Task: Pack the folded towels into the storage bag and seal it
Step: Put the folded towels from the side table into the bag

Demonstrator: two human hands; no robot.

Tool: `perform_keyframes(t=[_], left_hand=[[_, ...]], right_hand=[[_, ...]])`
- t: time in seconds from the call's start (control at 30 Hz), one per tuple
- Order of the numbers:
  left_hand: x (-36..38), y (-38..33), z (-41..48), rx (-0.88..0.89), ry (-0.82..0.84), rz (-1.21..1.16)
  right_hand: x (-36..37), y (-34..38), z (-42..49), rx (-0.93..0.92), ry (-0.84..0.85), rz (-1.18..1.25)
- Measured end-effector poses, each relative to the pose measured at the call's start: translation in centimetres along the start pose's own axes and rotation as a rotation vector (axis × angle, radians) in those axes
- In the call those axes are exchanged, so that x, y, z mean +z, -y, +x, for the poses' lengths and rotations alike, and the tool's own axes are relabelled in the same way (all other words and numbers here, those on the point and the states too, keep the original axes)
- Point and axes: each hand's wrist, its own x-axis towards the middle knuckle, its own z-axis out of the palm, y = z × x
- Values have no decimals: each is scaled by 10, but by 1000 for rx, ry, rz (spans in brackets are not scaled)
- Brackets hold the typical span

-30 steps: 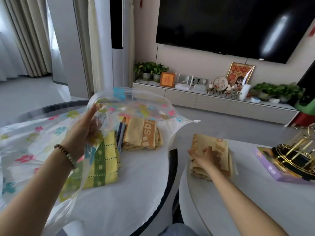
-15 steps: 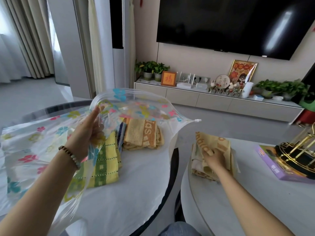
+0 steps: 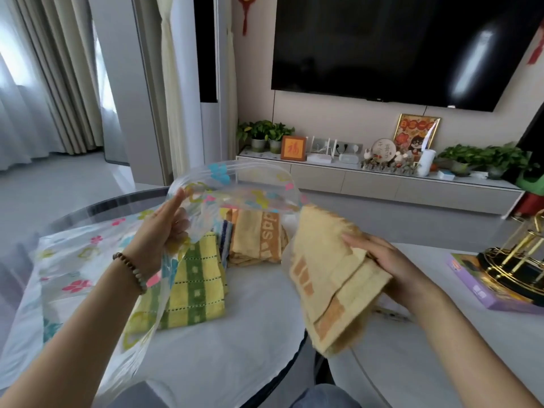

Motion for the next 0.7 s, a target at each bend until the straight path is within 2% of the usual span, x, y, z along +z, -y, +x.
perform_keyframes(t=[0.23, 0.3, 0.37, 0.4, 0.47, 0.5, 0.53, 0.6, 0.7], left_hand=[[-22, -29, -15, 91, 72, 111], [-28, -39, -17, 96, 59, 124], [-35, -45, -18, 83, 51, 134], [-37, -48, -18, 80, 55, 130], [-42, -50, -18, 82, 66, 121], [-44, -50, -18, 86, 69, 117], [-45, -50, -18, 87, 71, 108], [-45, -47, -18, 87, 79, 75], [-41, -41, -16, 90, 121, 56]], right_hand=[[148, -35, 51, 239, 400, 5], [178, -50, 78, 276, 407, 43], [198, -64, 101, 264, 300, 74], [204, -72, 109, 229, 217, 16], [207, -93, 116, 6, 24, -307], [204, -105, 117, -177, -67, -511], [199, -118, 115, -386, -89, -702], [190, -145, 109, -734, 68, -1021], [187, -175, 102, -997, 446, -1343]])
